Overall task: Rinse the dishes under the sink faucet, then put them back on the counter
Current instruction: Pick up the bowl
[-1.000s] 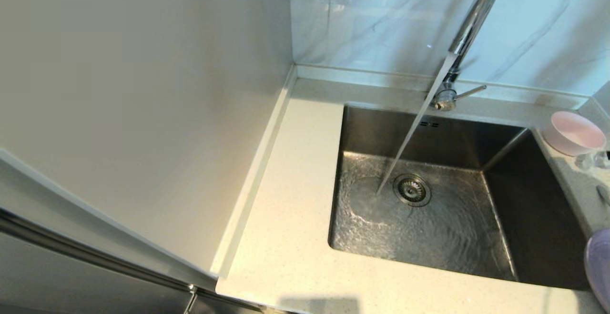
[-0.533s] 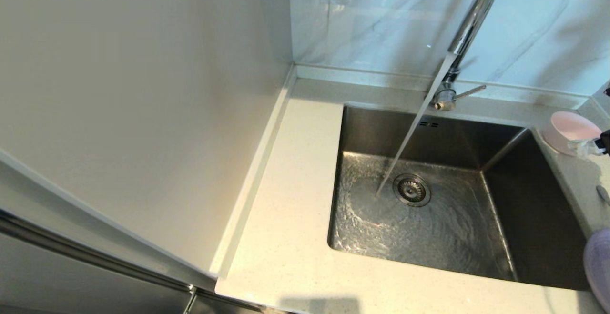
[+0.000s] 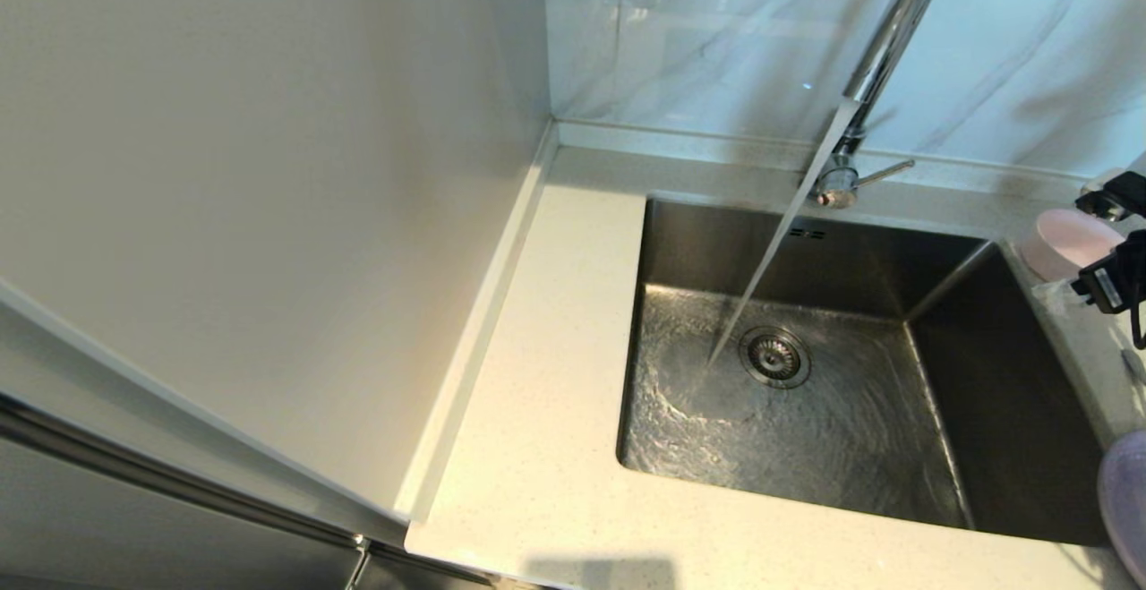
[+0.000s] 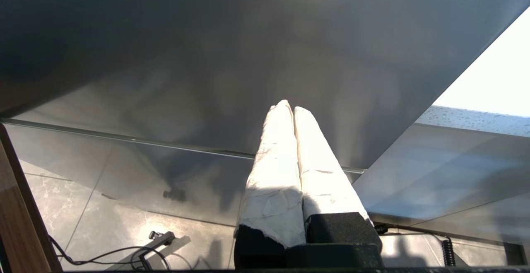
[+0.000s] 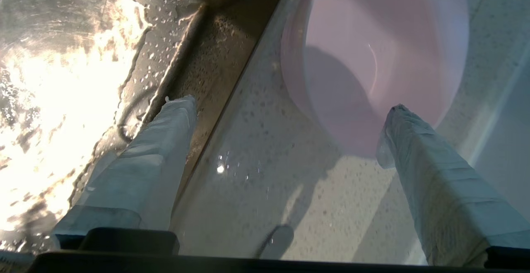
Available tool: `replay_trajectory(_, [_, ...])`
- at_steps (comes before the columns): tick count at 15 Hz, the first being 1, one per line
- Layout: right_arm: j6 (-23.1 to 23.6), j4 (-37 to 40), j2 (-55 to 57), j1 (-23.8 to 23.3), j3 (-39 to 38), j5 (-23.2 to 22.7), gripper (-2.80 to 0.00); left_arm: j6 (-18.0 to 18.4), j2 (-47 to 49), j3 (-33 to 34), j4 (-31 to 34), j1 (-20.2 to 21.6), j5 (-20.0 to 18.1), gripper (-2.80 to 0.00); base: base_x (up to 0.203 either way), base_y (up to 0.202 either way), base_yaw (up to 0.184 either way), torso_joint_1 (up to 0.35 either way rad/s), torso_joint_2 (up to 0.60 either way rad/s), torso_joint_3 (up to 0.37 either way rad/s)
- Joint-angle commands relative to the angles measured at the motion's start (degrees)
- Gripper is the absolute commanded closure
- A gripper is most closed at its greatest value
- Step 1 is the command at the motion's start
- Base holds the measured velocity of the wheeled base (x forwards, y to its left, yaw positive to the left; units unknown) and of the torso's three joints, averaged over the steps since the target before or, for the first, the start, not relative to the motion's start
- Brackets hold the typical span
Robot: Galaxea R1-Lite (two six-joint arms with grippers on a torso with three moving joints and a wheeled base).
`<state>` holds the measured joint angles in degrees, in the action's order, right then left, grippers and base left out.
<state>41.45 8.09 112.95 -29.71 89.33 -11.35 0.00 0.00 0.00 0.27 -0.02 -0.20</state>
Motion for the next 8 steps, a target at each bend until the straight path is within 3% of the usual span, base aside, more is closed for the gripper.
replay_trajectory(1, [0.21,0.02,3.76,0.94,2.8,0.11,-2.8,0.0,0.0,0.0,0.0,0.02,0.03,0.0,0.0,0.0,0.0,0.0,0.0,0.0])
replay_trajectory(4, [0.16,-0.01,6.43,1.3,5.94,0.86,-2.8,0.0,0.0,0.0,0.0,0.02,0.03,0.0,0.0,0.0,0.0,0.0,0.0,0.0])
replay_trajectory(5, [0.17,-0.02,7.12,1.31,6.99,1.26,-2.62,0.0,0.0,0.0,0.0,0.02,0.03,0.0,0.0,0.0,0.0,0.0,0.0,0.0])
replay_trajectory(6, [0.21,-0.22,7.55,1.26,7.42,1.29,0.0,0.0,0.0,0.0,0.0,0.02,0.03,0.0,0.0,0.0,0.0,0.0,0.0,0.0])
replay_trajectory(8, [0.13,-0.36,7.63,1.23,7.53,1.24,0.0,0.0,0.0,0.0,0.0,0.02,-0.06,0.0,0.0,0.0,0.0,0.0,0.0,0.0])
